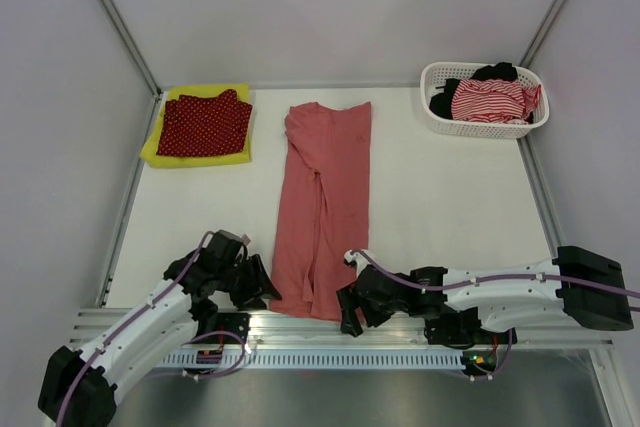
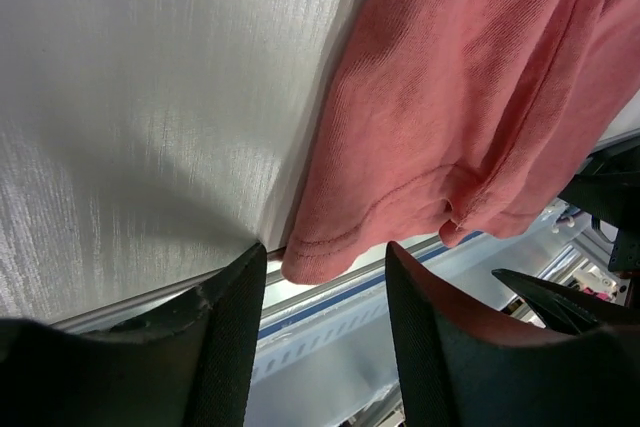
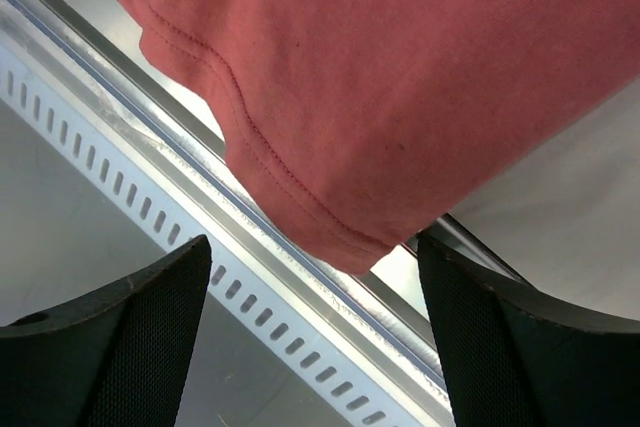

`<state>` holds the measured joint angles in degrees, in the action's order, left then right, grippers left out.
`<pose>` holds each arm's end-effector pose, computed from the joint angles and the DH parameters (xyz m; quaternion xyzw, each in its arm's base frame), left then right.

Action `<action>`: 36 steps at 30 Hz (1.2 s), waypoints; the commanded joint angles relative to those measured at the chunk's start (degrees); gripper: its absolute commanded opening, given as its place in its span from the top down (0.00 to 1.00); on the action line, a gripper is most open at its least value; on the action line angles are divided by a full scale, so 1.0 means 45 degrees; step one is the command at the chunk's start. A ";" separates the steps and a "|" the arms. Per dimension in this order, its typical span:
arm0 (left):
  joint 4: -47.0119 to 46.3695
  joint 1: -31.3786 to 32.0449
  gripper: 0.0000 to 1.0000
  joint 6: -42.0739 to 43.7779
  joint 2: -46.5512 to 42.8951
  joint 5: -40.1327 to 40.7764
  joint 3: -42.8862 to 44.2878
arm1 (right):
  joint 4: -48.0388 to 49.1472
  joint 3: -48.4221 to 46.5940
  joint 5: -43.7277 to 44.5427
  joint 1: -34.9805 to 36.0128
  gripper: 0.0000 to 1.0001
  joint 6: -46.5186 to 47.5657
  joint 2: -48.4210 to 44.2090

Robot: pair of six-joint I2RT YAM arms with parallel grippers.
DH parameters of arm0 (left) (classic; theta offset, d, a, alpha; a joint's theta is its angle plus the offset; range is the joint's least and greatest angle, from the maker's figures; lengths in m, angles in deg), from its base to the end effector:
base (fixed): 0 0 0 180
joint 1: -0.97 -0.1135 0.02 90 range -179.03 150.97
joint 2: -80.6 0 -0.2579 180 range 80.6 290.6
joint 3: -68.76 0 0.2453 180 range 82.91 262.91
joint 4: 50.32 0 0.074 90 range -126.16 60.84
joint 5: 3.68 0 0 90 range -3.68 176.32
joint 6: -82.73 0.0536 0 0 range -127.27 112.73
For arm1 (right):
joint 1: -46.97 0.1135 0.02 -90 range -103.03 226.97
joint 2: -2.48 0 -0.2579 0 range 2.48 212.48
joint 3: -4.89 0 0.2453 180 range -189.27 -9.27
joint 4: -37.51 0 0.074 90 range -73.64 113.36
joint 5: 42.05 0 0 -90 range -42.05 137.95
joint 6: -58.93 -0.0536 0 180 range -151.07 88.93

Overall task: Fold and stack the mixed laundry pile
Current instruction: Fold the T-shirt at the center of the board.

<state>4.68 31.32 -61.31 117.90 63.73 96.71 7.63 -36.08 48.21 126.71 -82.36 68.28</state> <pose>0.0848 -0.0735 0.1186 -0.1537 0.9447 -0.2877 0.0330 0.0378 0.2072 0.1416 -0.2335 0.9239 0.2750 0.1276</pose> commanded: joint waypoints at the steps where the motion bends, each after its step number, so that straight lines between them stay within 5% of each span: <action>1: 0.0124 0.0033 0.45 0.0153 0.0149 -0.0488 0.0174 | -0.0040 -0.0019 0.1135 0.0208 0.12 -0.0926 0.0534; 4: -0.0031 0.0033 0.58 0.0368 0.0480 -0.0468 0.0272 | -0.0079 -0.0155 0.1681 0.0209 0.23 -0.1083 0.0534; 10: -0.1496 0.0053 0.61 0.0408 0.0909 -0.1483 -0.0274 | -0.0664 -0.0390 0.2248 0.0209 0.37 -0.1239 0.0572; 13: -0.1536 0.0053 0.98 0.0446 0.1183 -0.1270 -0.0235 | -0.0802 -0.0468 0.2327 0.0208 0.47 -0.1298 0.0709; 17: -0.1556 0.0053 0.98 0.0622 0.1107 -0.1385 0.0174 | -0.0919 -0.0624 0.2327 0.0189 0.88 -0.1240 0.0807; 20: -0.1556 0.0053 0.98 0.0662 0.0678 -0.1737 0.0603 | -0.1270 -0.0975 0.2697 0.0208 1.00 -0.1006 0.0671; 25: -0.2216 0.0053 0.98 0.0778 0.1045 -0.1525 0.2028 | -0.2420 -0.2320 0.3517 -0.0628 0.99 0.0009 0.0456; 36: -0.4681 -0.0356 0.98 0.2359 0.8113 0.0195 0.7788 | -0.1350 -0.5522 0.3655 -0.6195 0.99 0.4421 0.1994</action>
<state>-11.26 30.86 -55.30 149.89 61.59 124.08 -0.87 -55.57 62.91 102.15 -69.97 73.97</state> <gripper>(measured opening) 0.030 0.011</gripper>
